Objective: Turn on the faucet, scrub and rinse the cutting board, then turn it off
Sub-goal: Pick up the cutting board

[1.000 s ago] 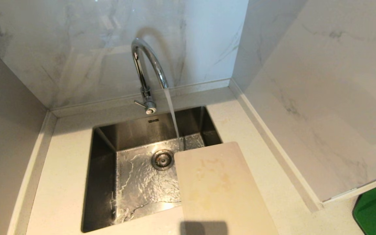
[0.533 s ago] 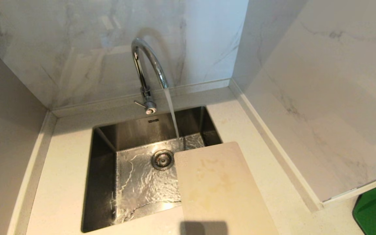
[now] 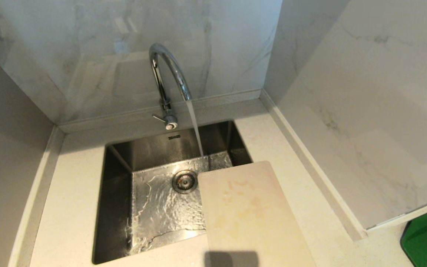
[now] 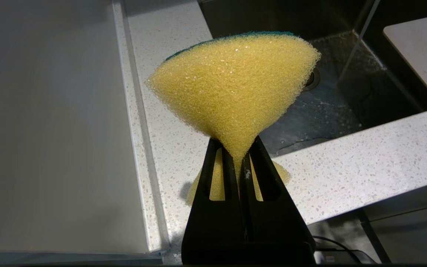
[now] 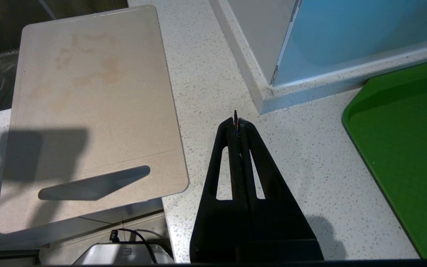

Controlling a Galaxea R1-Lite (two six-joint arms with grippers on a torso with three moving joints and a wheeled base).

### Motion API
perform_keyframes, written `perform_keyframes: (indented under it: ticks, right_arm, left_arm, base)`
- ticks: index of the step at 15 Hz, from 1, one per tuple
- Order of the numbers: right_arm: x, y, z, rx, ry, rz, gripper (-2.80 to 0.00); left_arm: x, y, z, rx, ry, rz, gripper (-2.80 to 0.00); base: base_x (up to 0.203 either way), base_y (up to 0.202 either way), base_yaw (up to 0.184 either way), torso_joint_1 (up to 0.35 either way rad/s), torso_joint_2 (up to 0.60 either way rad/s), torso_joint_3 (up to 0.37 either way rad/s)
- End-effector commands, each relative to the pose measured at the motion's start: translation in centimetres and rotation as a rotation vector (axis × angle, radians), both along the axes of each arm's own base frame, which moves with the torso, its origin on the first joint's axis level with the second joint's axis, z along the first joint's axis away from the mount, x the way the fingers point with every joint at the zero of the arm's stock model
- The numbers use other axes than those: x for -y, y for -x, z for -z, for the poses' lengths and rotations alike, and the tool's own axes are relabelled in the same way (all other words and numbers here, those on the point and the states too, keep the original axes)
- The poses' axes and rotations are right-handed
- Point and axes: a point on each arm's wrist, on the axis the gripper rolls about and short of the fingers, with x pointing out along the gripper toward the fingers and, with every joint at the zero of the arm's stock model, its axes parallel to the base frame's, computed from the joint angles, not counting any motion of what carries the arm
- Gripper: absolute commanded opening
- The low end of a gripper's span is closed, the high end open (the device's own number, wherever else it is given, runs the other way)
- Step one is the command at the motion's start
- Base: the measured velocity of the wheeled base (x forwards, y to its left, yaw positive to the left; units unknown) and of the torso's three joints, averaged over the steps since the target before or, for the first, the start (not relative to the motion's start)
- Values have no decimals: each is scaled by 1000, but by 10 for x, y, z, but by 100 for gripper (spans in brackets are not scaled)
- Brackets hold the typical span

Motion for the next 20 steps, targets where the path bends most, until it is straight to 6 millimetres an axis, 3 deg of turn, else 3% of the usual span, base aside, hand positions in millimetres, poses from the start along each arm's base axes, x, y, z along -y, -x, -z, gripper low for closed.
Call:
perform_keyframes:
  ticks: [1, 20]
  right_arm:
    - [0, 0, 0, 0, 0, 0, -280]
    - [0, 0, 1, -3, 6, 1, -280]
  left_arm:
    - [0, 0, 1, 0, 0, 0, -280]
    - [-1, 0, 1, 1, 49, -37, -280]
  base:
    - [0, 0, 0, 0, 0, 0]
    - [0, 0, 0, 0, 0, 0]
